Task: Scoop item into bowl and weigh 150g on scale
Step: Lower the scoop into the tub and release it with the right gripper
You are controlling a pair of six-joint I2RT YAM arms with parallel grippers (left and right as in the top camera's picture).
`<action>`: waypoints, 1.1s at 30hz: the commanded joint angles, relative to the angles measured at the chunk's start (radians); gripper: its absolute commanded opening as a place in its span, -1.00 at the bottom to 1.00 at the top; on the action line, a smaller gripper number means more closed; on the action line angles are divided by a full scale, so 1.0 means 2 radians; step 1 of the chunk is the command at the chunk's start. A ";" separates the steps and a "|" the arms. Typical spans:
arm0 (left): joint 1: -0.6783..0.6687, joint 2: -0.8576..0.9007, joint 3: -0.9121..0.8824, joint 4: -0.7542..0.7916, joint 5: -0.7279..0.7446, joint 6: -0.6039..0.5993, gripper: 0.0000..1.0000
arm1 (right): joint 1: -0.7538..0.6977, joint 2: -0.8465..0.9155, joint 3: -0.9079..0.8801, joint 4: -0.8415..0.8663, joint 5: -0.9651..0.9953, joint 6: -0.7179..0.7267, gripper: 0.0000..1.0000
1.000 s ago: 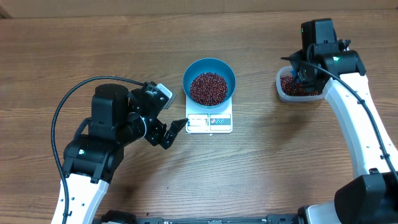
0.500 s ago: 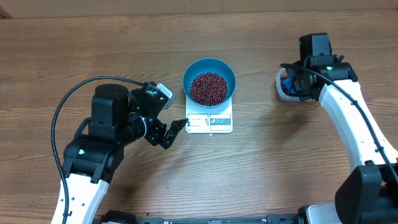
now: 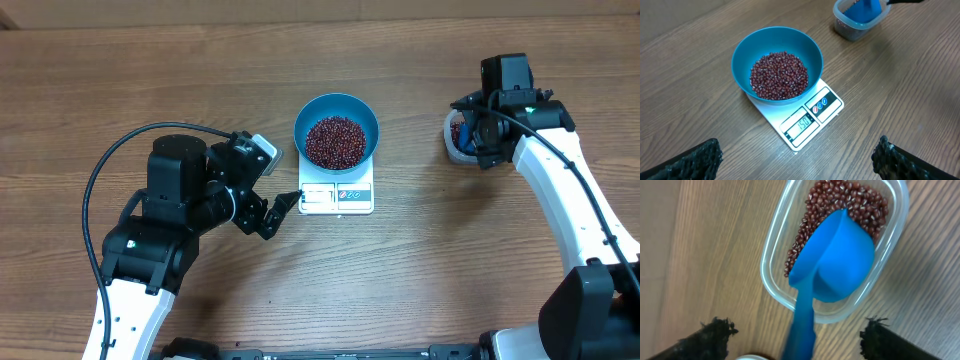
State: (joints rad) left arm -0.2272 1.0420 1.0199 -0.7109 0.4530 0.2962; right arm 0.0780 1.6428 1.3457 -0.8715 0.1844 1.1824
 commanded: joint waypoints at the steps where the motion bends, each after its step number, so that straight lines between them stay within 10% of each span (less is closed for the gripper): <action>1: 0.002 0.002 0.013 0.002 0.008 0.011 1.00 | -0.003 -0.004 -0.002 -0.003 0.017 -0.003 0.88; 33: 0.002 0.002 0.013 0.002 0.008 0.011 0.99 | -0.004 -0.019 -0.001 0.070 0.020 -0.242 1.00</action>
State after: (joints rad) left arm -0.2272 1.0420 1.0199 -0.7109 0.4530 0.2962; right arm 0.0780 1.6360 1.3453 -0.7464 0.2264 0.7662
